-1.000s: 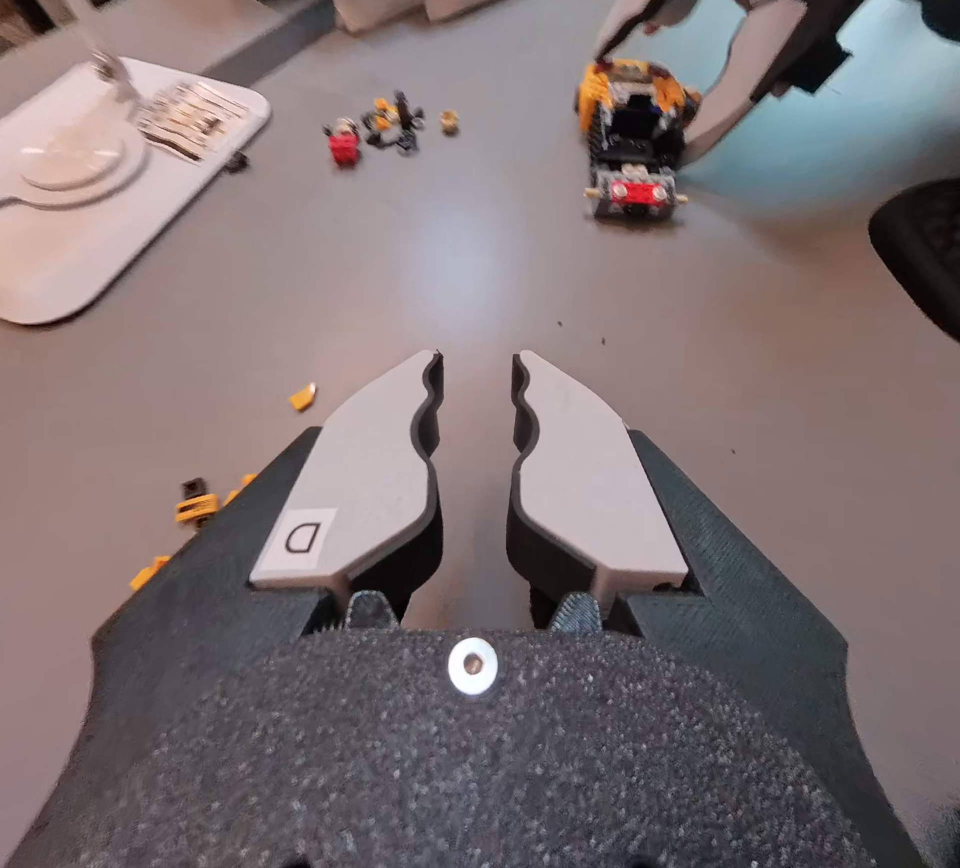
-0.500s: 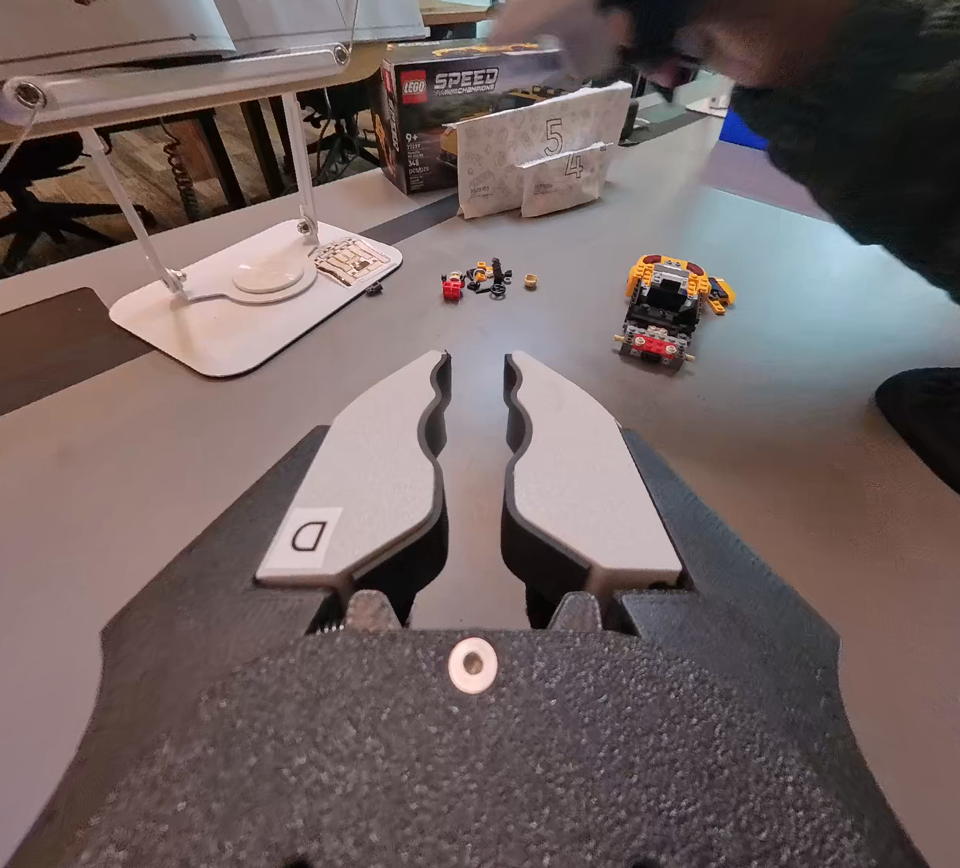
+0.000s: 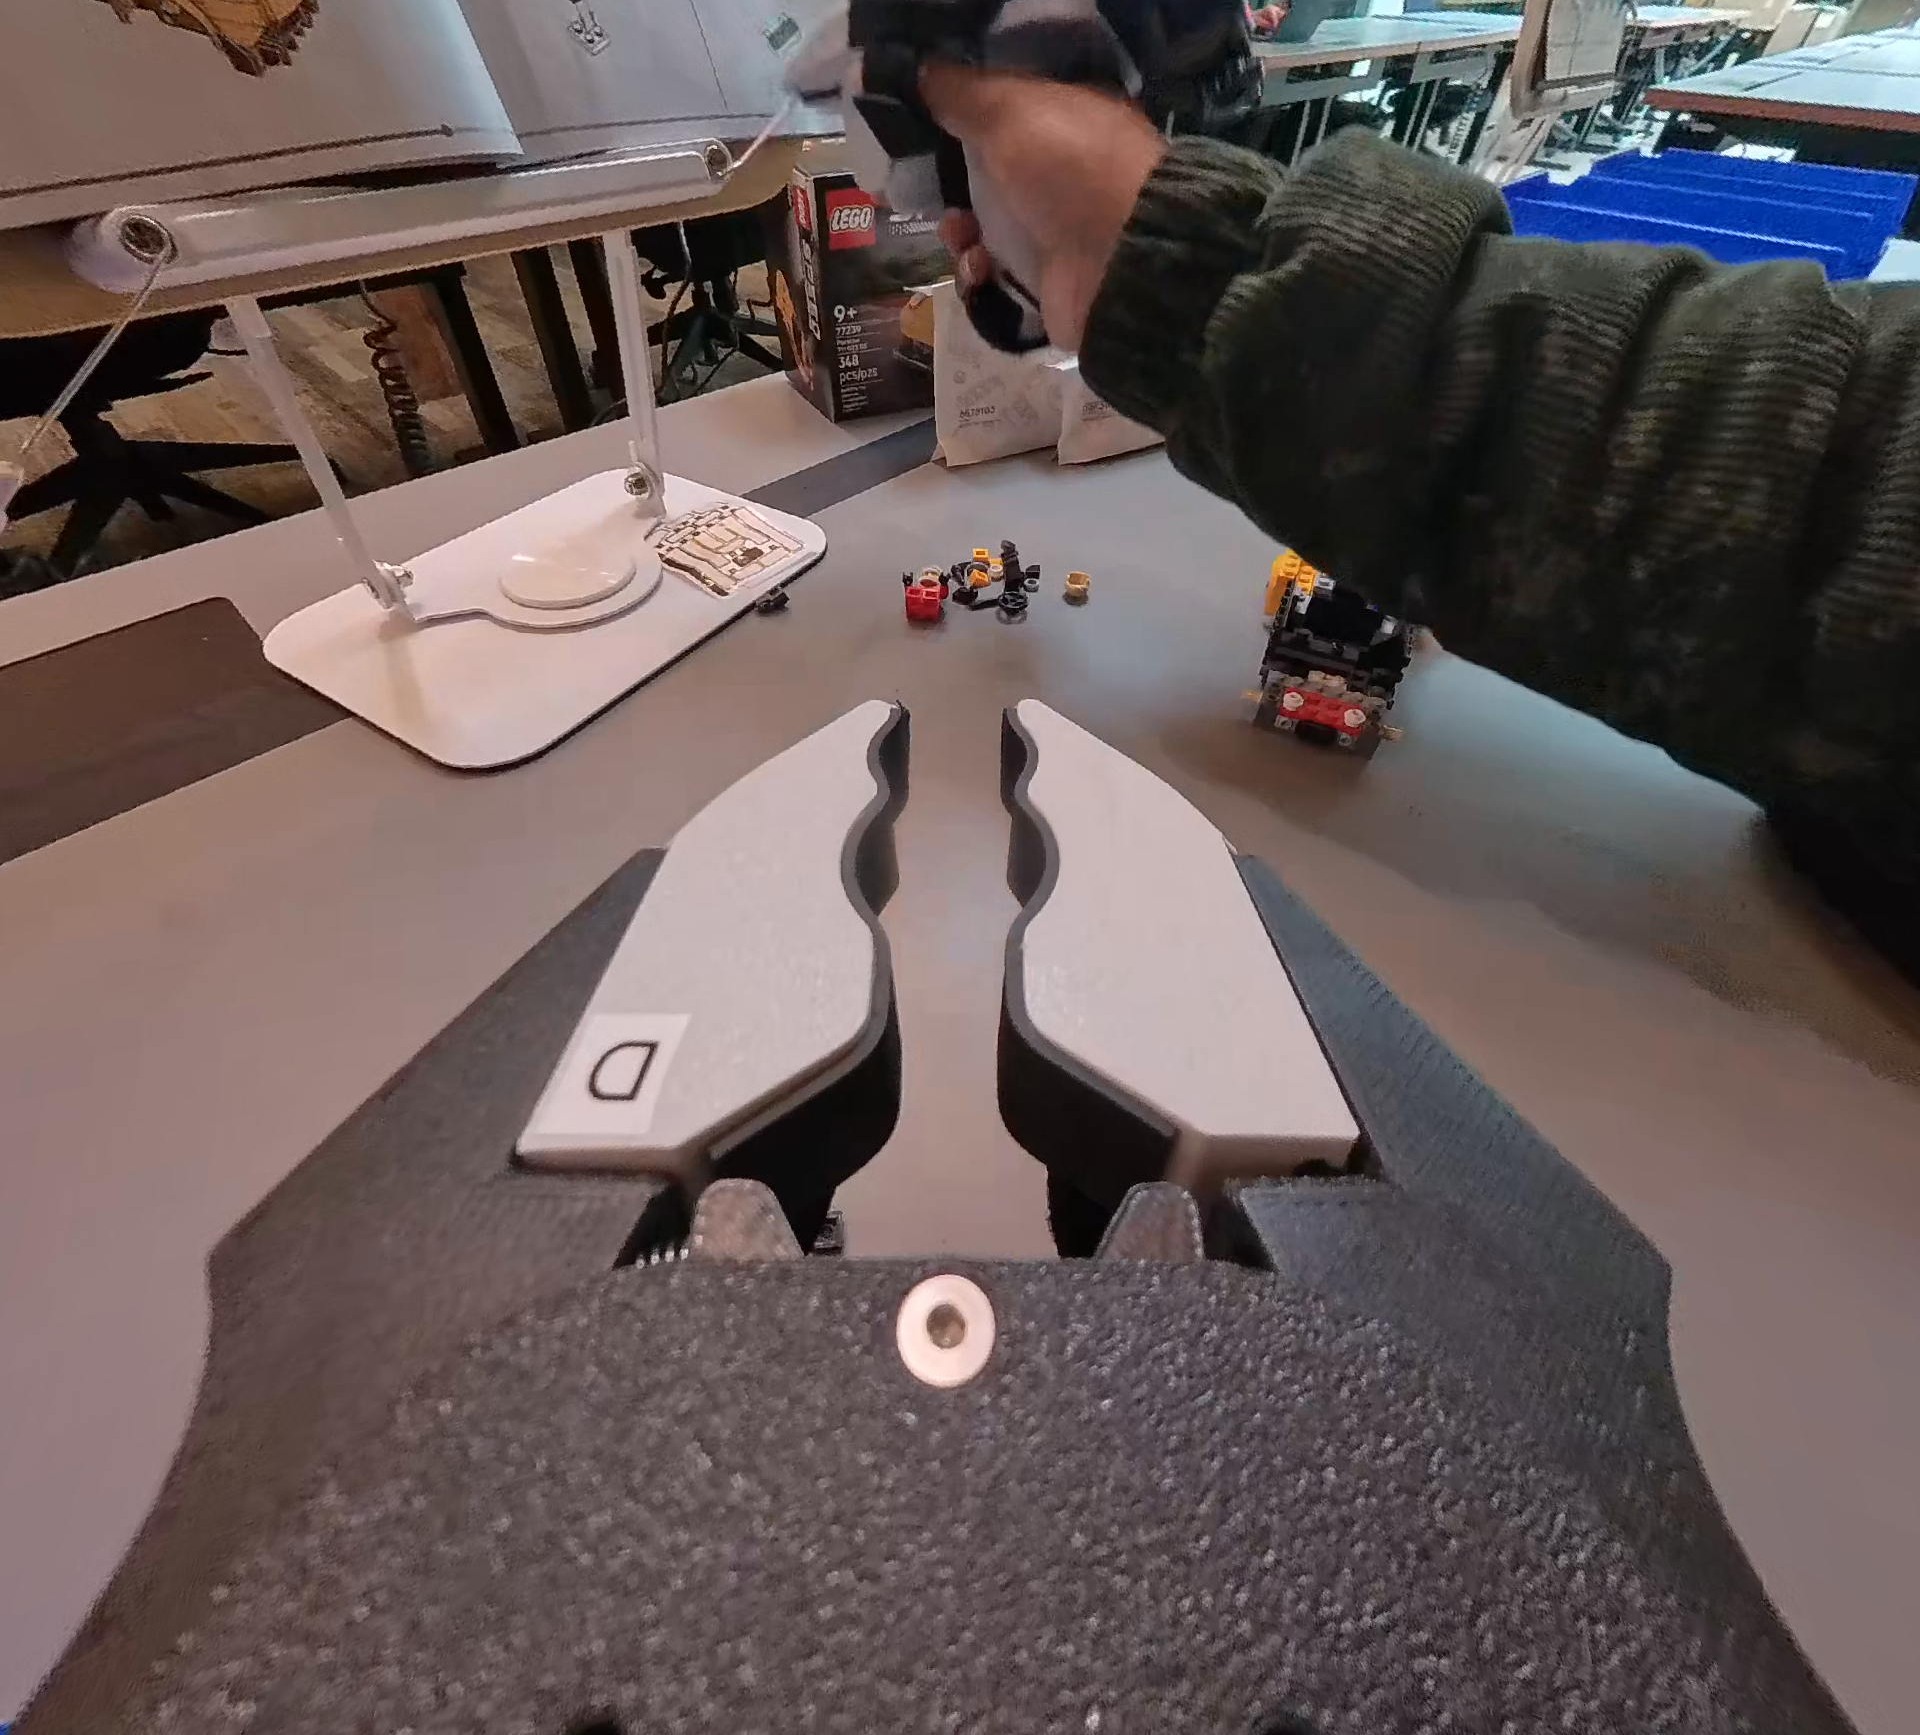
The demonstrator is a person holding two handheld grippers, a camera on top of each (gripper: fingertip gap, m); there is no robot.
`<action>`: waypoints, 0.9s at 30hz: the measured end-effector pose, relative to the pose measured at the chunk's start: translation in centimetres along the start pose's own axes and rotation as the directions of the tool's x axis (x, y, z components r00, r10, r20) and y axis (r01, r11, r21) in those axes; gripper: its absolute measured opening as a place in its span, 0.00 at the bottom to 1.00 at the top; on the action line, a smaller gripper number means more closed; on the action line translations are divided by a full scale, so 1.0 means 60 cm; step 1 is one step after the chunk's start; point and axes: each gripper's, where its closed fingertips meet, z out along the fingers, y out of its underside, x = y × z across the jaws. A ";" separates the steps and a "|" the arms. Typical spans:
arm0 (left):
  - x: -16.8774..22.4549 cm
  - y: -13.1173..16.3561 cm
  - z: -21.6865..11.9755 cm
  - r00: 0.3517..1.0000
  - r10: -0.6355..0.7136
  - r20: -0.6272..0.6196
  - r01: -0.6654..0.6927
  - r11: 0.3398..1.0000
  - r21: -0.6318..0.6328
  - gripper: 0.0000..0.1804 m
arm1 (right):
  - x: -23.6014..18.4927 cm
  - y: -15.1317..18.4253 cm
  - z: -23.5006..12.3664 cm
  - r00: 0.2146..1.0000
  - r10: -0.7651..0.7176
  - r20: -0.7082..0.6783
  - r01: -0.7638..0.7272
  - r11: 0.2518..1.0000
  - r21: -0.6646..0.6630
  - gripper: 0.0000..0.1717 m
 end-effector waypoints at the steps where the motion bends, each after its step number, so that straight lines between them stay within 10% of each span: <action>1: 0.000 0.000 0.000 1.000 -0.002 0.000 0.002 1.000 0.000 0.09 | 0.008 0.014 -0.004 0.995 0.097 0.012 -0.097 0.995 0.002 0.05; 6: 0.004 0.001 0.001 1.000 0.006 -0.006 -0.006 1.000 -0.006 0.09 | 0.037 0.027 -0.043 0.975 0.216 0.048 -0.219 0.972 0.080 0.16; 10: 0.008 0.004 0.005 1.000 0.004 -0.018 -0.004 1.000 -0.014 0.09 | -0.001 -0.023 -0.080 0.993 -0.118 0.018 0.112 0.971 0.211 0.20; 15: 0.013 0.007 0.008 1.000 0.015 -0.022 -0.015 1.000 -0.024 0.09 | -0.140 -0.033 -0.070 0.817 -0.577 -0.011 0.560 0.788 0.254 0.42; 22: 0.013 0.012 0.009 1.000 0.009 -0.025 -0.009 0.999 -0.031 0.08 | -0.300 0.004 0.032 0.648 -0.761 -0.039 0.750 0.628 0.207 0.64; 27: 0.013 0.014 0.007 1.000 0.016 -0.023 -0.017 0.999 -0.034 0.08 | -0.296 -0.015 0.091 0.579 -0.795 -0.178 0.815 0.565 0.130 0.51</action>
